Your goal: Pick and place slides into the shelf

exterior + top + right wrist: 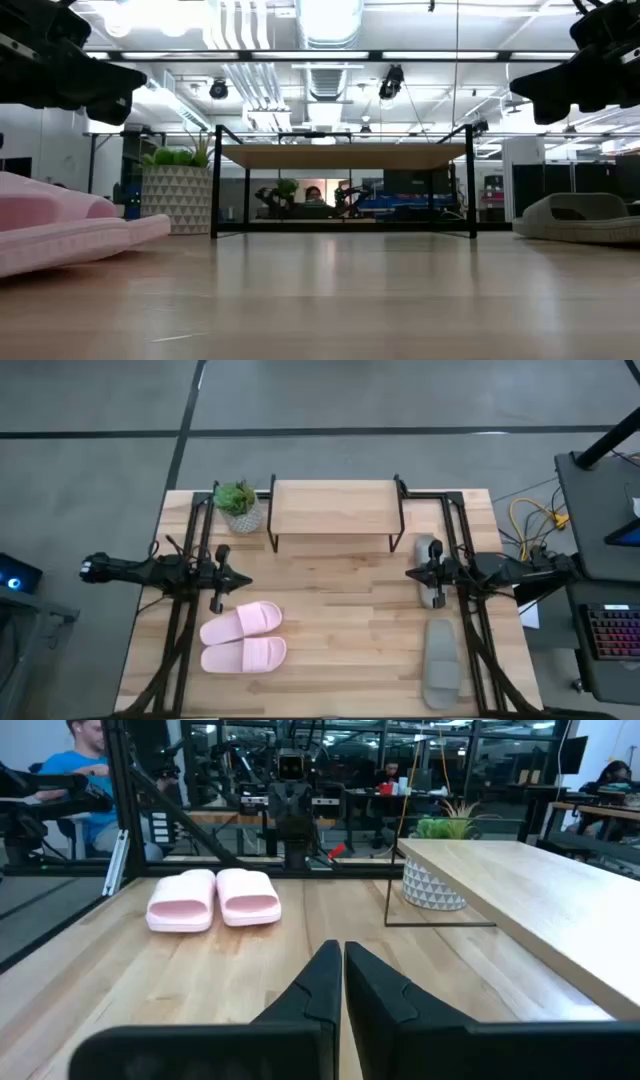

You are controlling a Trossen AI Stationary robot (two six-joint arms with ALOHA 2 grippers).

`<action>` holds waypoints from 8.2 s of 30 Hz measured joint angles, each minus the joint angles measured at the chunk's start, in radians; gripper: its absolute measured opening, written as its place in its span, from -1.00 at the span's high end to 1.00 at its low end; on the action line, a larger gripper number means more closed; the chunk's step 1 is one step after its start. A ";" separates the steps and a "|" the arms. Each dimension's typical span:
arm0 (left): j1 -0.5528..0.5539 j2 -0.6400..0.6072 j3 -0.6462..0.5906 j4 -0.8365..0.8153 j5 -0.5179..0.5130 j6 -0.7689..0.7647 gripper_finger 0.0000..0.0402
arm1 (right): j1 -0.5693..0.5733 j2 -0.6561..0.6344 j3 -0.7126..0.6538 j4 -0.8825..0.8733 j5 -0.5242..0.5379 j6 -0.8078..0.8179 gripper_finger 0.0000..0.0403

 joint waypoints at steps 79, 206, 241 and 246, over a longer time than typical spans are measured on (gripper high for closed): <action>0.000 0.000 0.000 0.000 0.000 0.000 1.00 | 0.000 0.000 0.000 0.000 0.000 0.000 0.96; 0.001 0.029 0.001 0.277 -0.222 0.218 0.10 | -0.018 1.661 0.728 -1.244 0.454 0.847 -0.09; 0.001 0.029 0.001 0.283 -0.222 0.218 0.11 | -0.050 1.541 0.782 -1.309 0.361 0.839 0.95; 0.001 0.029 0.001 0.284 -0.222 0.219 0.11 | -0.038 1.452 0.844 -1.333 0.347 0.839 0.96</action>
